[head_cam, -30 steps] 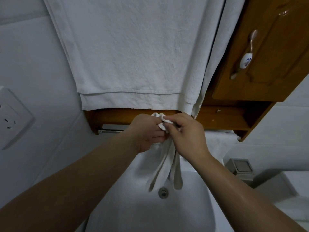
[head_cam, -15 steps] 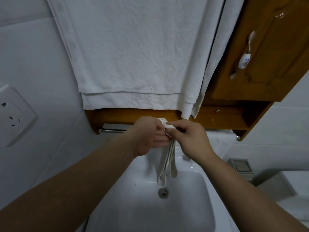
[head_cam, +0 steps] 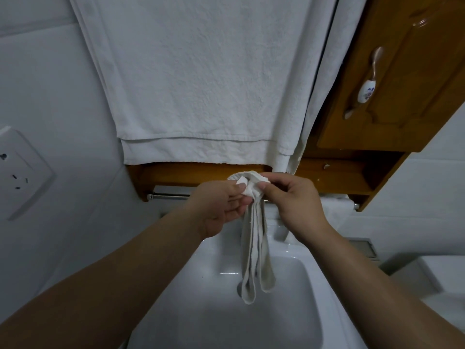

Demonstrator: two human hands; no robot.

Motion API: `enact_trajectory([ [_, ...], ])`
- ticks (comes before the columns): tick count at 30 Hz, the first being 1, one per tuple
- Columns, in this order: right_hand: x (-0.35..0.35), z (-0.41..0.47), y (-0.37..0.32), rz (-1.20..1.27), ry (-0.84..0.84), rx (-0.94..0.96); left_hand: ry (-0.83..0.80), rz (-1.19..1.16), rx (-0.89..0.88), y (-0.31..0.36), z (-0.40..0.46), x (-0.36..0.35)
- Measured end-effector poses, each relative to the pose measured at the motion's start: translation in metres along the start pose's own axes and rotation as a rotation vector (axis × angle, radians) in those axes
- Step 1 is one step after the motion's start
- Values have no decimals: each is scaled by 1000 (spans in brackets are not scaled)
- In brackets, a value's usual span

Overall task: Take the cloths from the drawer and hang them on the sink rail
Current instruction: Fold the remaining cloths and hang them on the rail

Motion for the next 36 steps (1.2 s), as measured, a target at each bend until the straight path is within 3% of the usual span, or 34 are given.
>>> enact_trajectory([
  [7,-10,0,-15,-437,74,84,19,-18,-32,5,3,-4],
  [14,-31,-1,-4,-554,-42,70,33,2,-3,-7,6,4],
  [21,-30,-2,-5,-635,23,101,36,18,11,-8,4,4],
  [24,-23,-1,-3,-566,49,76,33,-8,31,-12,2,3],
  [28,-14,2,0,-423,-42,20,34,83,50,-10,-3,8],
  [32,5,7,0,-191,-115,-54,277,208,-51,11,-5,46],
  [36,24,13,-8,-73,-153,-51,339,656,-251,32,-8,51],
])
Point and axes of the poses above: each hand's wrist, its own z-axis towards the middle knuckle, its own x-axis out of the back of the hand, y = z × x, the point moved 9 cm from there along z, towards the middle knuckle, and after that the axes turned 13 degrees about -y, right-handed, at the moved point
